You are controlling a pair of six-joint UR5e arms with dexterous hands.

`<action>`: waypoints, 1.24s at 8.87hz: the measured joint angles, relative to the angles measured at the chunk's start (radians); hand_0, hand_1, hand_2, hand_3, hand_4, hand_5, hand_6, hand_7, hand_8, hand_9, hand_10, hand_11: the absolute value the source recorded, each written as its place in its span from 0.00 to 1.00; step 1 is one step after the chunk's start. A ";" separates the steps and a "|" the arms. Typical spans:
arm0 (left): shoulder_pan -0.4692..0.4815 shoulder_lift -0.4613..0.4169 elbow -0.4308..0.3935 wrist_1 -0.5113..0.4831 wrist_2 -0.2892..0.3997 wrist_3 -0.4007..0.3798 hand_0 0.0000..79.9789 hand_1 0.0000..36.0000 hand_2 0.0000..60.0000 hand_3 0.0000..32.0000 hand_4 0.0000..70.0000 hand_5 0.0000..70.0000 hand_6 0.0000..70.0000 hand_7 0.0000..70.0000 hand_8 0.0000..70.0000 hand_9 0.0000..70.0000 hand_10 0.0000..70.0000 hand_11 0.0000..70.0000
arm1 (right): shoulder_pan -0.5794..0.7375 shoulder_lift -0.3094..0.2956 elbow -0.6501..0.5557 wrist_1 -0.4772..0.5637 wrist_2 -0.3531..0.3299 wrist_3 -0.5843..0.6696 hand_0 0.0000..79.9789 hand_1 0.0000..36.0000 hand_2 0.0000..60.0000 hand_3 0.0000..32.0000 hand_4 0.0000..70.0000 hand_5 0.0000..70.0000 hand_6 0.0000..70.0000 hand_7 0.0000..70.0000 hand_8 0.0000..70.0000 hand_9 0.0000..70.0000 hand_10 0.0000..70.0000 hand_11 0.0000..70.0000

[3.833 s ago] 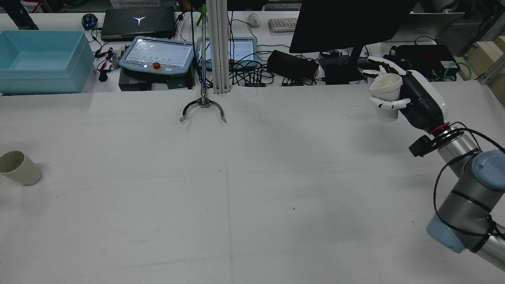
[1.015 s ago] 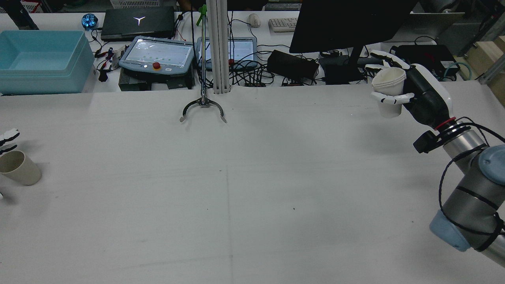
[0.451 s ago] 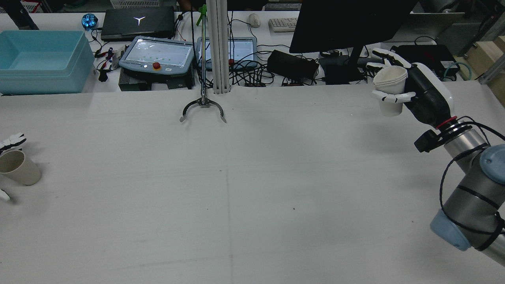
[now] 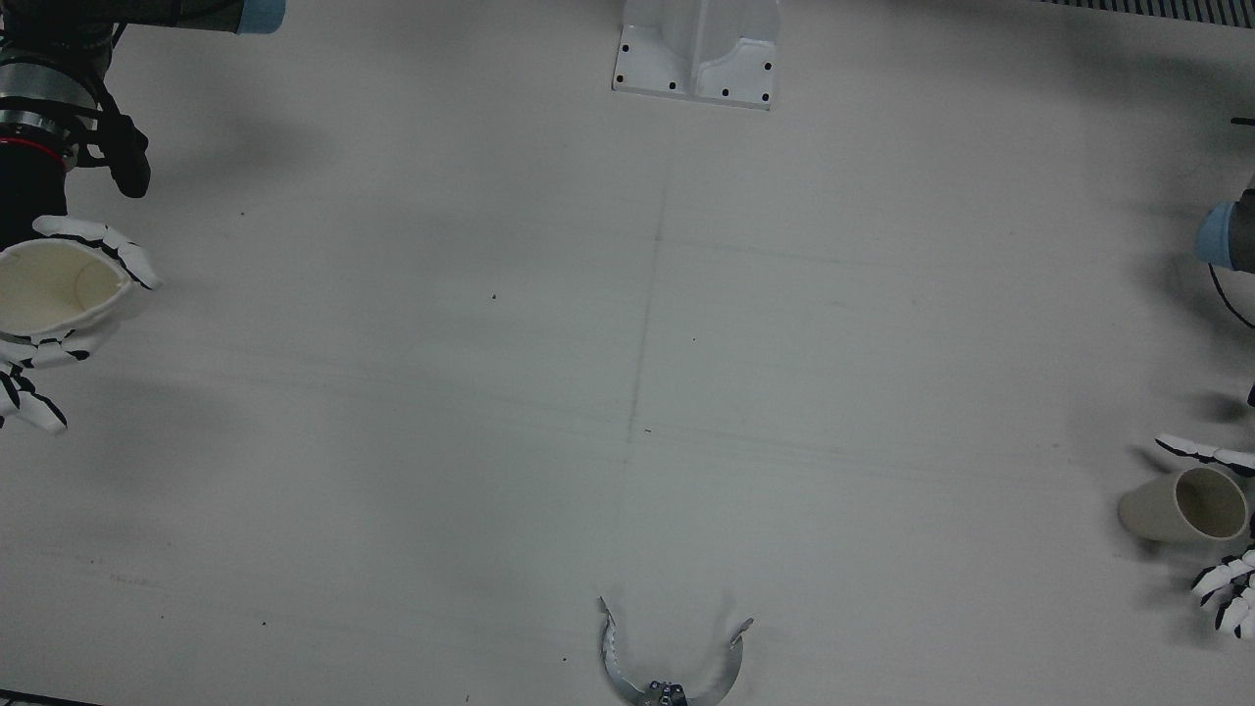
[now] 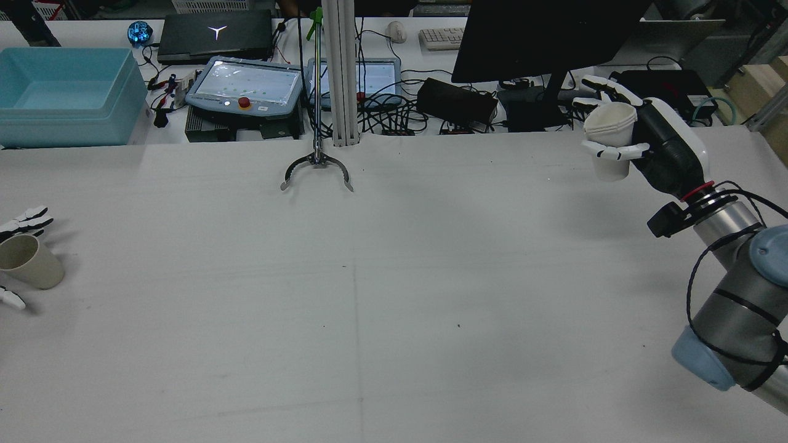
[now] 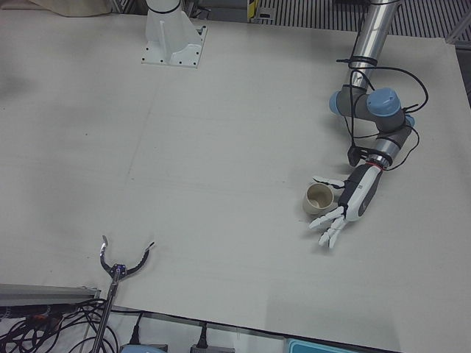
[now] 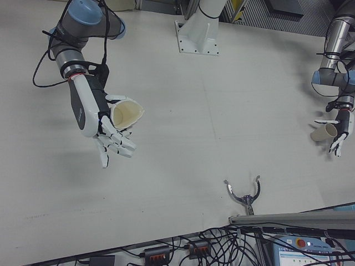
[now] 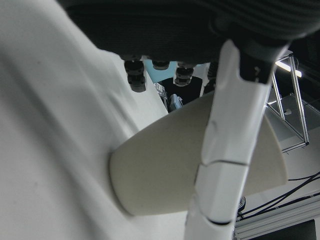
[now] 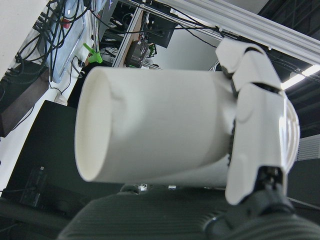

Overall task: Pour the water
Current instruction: 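Close the left hand's fingers around the beige cup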

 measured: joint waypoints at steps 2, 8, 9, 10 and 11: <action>0.001 -0.008 0.000 0.010 0.000 0.000 1.00 0.67 0.00 0.00 0.52 0.02 0.11 0.09 0.01 0.00 0.11 0.21 | 0.000 0.000 -0.002 0.000 0.000 0.000 0.76 0.74 0.41 0.00 0.08 0.24 0.85 0.66 0.31 0.27 0.00 0.00; 0.031 -0.014 -0.003 0.028 -0.001 -0.009 1.00 1.00 0.00 0.00 0.51 0.29 0.12 0.10 0.01 0.00 0.13 0.25 | -0.002 0.001 -0.010 0.000 0.001 -0.002 0.74 0.71 0.40 0.00 0.07 0.24 0.84 0.65 0.31 0.27 0.00 0.00; 0.031 -0.013 -0.003 0.033 -0.001 -0.017 1.00 1.00 0.00 0.00 0.51 0.42 0.13 0.10 0.02 0.00 0.14 0.27 | -0.001 0.001 -0.010 0.000 0.002 -0.002 0.74 0.70 0.39 0.00 0.06 0.24 0.83 0.64 0.31 0.27 0.00 0.00; 0.031 -0.013 -0.003 0.038 -0.001 -0.025 1.00 1.00 0.00 0.00 0.54 0.79 0.13 0.11 0.03 0.00 0.14 0.28 | -0.001 0.000 -0.011 0.000 0.002 -0.002 0.73 0.69 0.39 0.00 0.05 0.24 0.83 0.64 0.31 0.27 0.00 0.00; 0.031 -0.012 -0.004 0.042 -0.001 -0.030 1.00 1.00 0.00 0.00 0.63 1.00 0.14 0.12 0.04 0.00 0.15 0.29 | -0.001 0.000 -0.011 0.000 0.002 -0.002 0.73 0.69 0.38 0.00 0.05 0.23 0.82 0.64 0.30 0.26 0.00 0.00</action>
